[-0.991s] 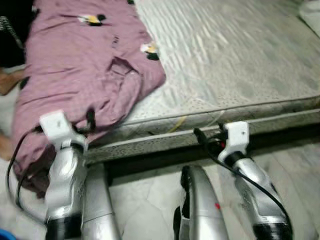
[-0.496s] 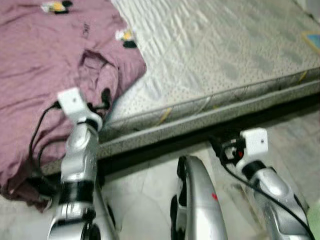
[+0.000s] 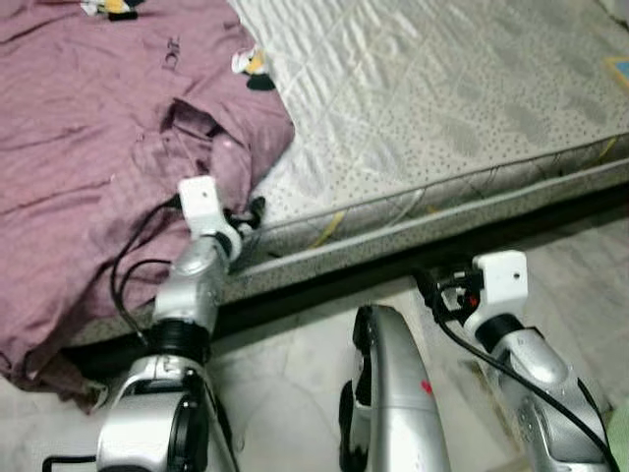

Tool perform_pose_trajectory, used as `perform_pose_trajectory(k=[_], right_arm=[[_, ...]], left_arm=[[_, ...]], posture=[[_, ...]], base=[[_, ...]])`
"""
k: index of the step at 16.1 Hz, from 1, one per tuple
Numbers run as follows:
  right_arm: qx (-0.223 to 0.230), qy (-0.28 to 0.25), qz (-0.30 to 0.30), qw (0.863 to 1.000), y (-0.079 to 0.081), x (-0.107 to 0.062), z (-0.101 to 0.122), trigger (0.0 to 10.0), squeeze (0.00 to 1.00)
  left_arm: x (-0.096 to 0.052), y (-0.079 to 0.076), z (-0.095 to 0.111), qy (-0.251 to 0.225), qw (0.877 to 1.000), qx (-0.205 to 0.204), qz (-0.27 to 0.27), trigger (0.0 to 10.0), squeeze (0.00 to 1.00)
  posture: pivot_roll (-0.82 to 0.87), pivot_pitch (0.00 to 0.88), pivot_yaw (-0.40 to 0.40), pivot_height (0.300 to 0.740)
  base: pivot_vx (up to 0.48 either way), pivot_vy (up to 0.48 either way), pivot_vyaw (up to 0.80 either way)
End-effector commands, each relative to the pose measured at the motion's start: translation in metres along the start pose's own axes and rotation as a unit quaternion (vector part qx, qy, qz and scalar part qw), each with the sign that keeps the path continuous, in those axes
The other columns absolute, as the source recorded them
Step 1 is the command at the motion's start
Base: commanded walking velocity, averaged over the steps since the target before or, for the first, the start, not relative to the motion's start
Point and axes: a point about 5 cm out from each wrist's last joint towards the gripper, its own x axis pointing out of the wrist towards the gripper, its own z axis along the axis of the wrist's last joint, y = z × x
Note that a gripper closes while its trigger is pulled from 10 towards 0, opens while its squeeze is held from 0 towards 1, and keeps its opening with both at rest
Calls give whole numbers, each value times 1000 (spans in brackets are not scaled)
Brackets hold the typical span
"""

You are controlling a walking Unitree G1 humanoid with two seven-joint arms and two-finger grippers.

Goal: Clean up the room

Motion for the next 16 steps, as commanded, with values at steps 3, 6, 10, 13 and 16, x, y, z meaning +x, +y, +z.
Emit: perform_pose_trajectory(k=[3, 6, 10, 13, 16], right_arm=[[6, 7, 0, 1000, 1, 5, -4, 10000, 0], [8, 4, 5, 1000, 4, 9, -4, 10000, 0], [11, 3, 8, 1000, 5, 14, -5, 10000, 0], [14, 0, 9, 1000, 6, 17, -6, 10000, 0], [15, -2, 9, 1000, 8, 18, -7, 10000, 0]], left_arm=[[-6, -52, -49, 93, 981, 109, -130, 10000, 0], [-16, -71, -71, 124, 956, 182, -193, 10000, 0], [-28, -73, -96, 161, 904, 314, -241, 10000, 0], [-18, -70, -63, 61, 929, 324, -170, 10000, 0], [-10, -51, -28, -7, 977, 196, -87, 10000, 0]], posture=[[-188, 214, -72, 495], [-180, 202, -71, 495], [-167, 190, -68, 495], [-160, 178, -62, 495], [-157, 179, -59, 495]], base=[[0, 0, 0], [0, 0, 0], [0, 0, 0], [0, 0, 0], [0, 0, 0]])
